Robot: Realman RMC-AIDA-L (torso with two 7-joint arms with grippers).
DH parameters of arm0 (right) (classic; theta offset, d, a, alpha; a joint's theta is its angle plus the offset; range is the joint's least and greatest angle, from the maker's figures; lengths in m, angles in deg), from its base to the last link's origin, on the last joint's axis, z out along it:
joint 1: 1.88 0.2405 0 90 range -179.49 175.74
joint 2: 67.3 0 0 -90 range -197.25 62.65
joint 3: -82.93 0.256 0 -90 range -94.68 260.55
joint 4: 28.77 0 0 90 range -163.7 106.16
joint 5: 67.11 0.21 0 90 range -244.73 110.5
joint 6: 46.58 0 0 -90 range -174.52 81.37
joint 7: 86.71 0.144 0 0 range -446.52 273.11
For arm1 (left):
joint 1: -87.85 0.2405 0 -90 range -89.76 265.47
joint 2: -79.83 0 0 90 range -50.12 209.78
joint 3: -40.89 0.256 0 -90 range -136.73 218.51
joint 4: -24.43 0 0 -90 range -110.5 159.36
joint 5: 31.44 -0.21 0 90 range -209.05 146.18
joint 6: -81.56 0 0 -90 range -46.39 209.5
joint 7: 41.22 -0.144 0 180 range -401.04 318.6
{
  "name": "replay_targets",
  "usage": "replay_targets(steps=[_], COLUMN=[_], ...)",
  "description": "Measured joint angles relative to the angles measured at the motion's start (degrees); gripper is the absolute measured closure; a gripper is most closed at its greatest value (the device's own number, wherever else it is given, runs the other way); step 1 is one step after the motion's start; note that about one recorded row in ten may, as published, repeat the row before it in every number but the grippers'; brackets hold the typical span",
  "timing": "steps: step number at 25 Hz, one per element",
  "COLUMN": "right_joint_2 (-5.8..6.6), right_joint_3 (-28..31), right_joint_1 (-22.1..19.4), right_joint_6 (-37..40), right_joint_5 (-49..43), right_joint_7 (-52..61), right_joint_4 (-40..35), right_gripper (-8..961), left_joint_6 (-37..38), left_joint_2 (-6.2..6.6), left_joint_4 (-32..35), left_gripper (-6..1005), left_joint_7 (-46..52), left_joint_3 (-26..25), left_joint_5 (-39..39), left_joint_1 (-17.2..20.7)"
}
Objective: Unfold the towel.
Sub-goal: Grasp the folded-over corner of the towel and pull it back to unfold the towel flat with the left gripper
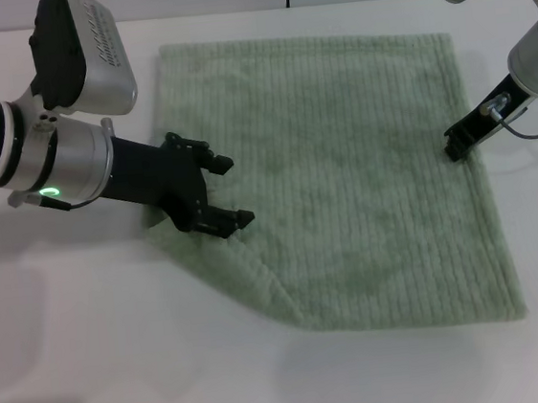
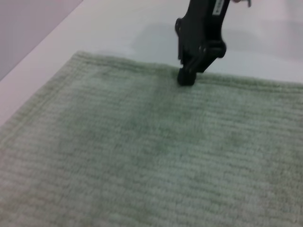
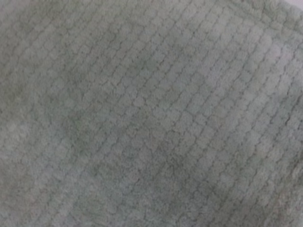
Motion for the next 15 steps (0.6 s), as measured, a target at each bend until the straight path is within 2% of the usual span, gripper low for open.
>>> replay_targets(steps=[11, 15], right_joint_2=[0.00, 0.00], right_joint_3=[-0.2, -0.3], right_joint_1=[0.2, 0.2], right_joint_6=[0.0, 0.0], right_joint_5=[0.0, 0.0], right_joint_7=[-0.3, -0.4], right_joint_4=[-0.1, 0.0], right_gripper=[952, 952], left_joint_6=[0.9, 0.2], left_joint_2=[0.17, 0.18], left_joint_4=[-0.5, -2.8], left_gripper=[215, 214], left_joint_7=[3.7, 4.9], left_joint_3=[-0.2, -1.0], left_joint_5=[-5.9, -7.0], left_joint_1=[0.6, 2.1])
